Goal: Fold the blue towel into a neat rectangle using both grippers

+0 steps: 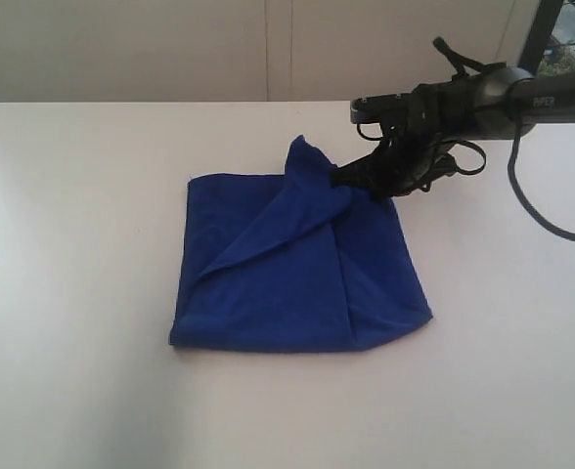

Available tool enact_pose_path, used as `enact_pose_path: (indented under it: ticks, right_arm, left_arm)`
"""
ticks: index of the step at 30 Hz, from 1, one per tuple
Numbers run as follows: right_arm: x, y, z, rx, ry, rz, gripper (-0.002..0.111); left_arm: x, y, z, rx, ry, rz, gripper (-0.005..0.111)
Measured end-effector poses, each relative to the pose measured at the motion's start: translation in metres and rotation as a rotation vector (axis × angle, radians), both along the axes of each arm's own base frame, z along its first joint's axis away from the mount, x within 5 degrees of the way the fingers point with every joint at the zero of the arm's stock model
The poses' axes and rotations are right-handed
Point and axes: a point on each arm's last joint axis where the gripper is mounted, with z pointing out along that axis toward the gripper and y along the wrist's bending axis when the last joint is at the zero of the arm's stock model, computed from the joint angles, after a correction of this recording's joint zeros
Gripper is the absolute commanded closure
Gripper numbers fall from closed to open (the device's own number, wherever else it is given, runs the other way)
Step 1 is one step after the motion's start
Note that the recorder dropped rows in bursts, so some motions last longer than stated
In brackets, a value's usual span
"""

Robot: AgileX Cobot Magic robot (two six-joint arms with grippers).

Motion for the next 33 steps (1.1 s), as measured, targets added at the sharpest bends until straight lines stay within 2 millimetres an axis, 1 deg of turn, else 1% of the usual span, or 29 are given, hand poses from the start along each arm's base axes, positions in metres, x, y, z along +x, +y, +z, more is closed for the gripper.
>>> enact_pose_path:
  ticks: [4, 6, 9, 11, 13, 15, 17, 19, 22, 24, 27, 29, 32, 33]
  right_arm:
    - [0.001, -0.008, -0.001, -0.008, 0.012, -0.012, 0.108]
    - [0.001, -0.008, 0.000, -0.010, 0.013, -0.011, 0.108]
    - [-0.004, -0.009, 0.009, -0.020, 0.043, -0.010, 0.108]
    - [-0.009, -0.013, 0.031, -0.021, 0.049, -0.014, 0.108]
    - [-0.018, -0.015, 0.064, -0.019, 0.042, -0.013, 0.108]
    - [-0.025, -0.017, 0.080, -0.035, 0.060, 0.012, 0.108]
    - [-0.030, -0.015, 0.082, -0.025, 0.092, 0.037, 0.108]
    - [-0.031, -0.010, 0.083, 0.047, 0.109, 0.036, 0.108]
    - [-0.028, -0.002, 0.086, 0.150, 0.078, 0.022, 0.108]
    - [-0.025, 0.002, 0.088, 0.215, 0.041, 0.003, 0.103]
    - [-0.018, 0.006, 0.083, 0.279, 0.007, -0.031, 0.090]
    - [-0.015, 0.008, 0.075, 0.308, 0.009, -0.055, 0.079]
    - [-0.011, 0.010, 0.062, 0.332, 0.025, -0.079, 0.067]
    - [-0.010, 0.010, 0.058, 0.332, 0.027, -0.078, 0.064]
  left_arm:
    - [0.000, 0.000, 0.000, 0.000, 0.000, 0.000, 0.107]
    - [0.000, 0.000, 0.000, 0.000, 0.000, 0.000, 0.107]
    - [0.000, 0.000, 0.000, 0.000, 0.000, 0.000, 0.107]
    - [0.000, 0.000, 0.000, 0.000, 0.000, 0.000, 0.107]
    - [0.000, 0.000, 0.000, 0.000, 0.000, 0.000, 0.107]
    - [0.000, 0.000, 0.000, 0.000, 0.000, 0.000, 0.107]
    - [0.000, 0.000, 0.000, 0.000, 0.000, 0.000, 0.107]
    - [0.000, 0.000, 0.000, 0.000, 0.000, 0.000, 0.107]
    - [0.000, 0.000, 0.000, 0.000, 0.000, 0.000, 0.107]
    - [0.000, 0.000, 0.000, 0.000, 0.000, 0.000, 0.107]
    - [0.000, 0.000, 0.000, 0.000, 0.000, 0.000, 0.107]
    - [0.000, 0.000, 0.000, 0.000, 0.000, 0.000, 0.107]
    - [0.000, 0.000, 0.000, 0.000, 0.000, 0.000, 0.107]
    - [0.000, 0.000, 0.000, 0.000, 0.000, 0.000, 0.107]
